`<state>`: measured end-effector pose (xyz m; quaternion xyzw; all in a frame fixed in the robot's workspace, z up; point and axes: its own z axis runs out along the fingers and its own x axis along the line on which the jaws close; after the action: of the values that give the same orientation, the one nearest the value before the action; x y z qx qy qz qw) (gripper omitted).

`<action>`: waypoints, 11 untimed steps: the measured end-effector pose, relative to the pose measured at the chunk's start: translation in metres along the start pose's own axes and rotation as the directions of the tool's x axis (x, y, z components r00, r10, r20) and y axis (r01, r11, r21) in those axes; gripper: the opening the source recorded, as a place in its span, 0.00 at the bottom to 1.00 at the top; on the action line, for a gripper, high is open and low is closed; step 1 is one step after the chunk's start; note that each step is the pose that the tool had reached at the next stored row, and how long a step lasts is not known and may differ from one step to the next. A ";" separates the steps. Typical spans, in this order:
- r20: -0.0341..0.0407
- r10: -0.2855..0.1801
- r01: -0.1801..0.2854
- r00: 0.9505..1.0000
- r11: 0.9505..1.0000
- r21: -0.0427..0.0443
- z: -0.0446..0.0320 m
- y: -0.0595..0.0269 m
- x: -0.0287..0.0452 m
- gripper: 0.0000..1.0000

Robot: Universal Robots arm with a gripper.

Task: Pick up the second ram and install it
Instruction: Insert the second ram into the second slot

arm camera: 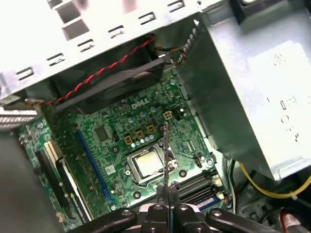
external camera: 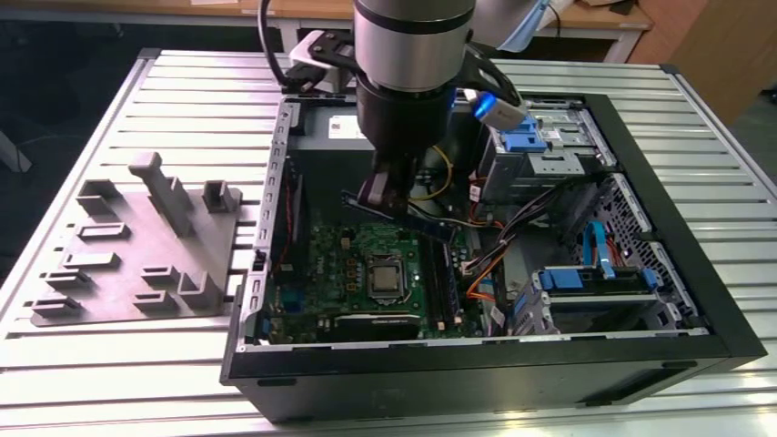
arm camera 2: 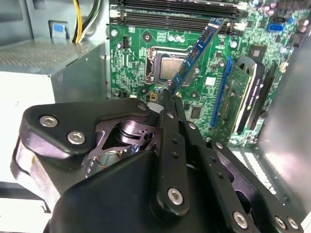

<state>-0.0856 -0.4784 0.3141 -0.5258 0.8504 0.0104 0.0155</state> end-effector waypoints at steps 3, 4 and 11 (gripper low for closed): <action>0.000 0.045 -0.045 0.999 0.999 0.002 0.0001 0.0000 0.0000 0.11; 0.000 0.059 -0.059 0.998 0.998 0.002 0.0001 0.0000 0.0000 0.11; 0.001 0.164 -0.164 0.987 0.987 0.006 0.0002 0.0000 0.0000 0.11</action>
<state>-0.0856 -0.4784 0.3139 -0.4542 0.8907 0.0090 0.0162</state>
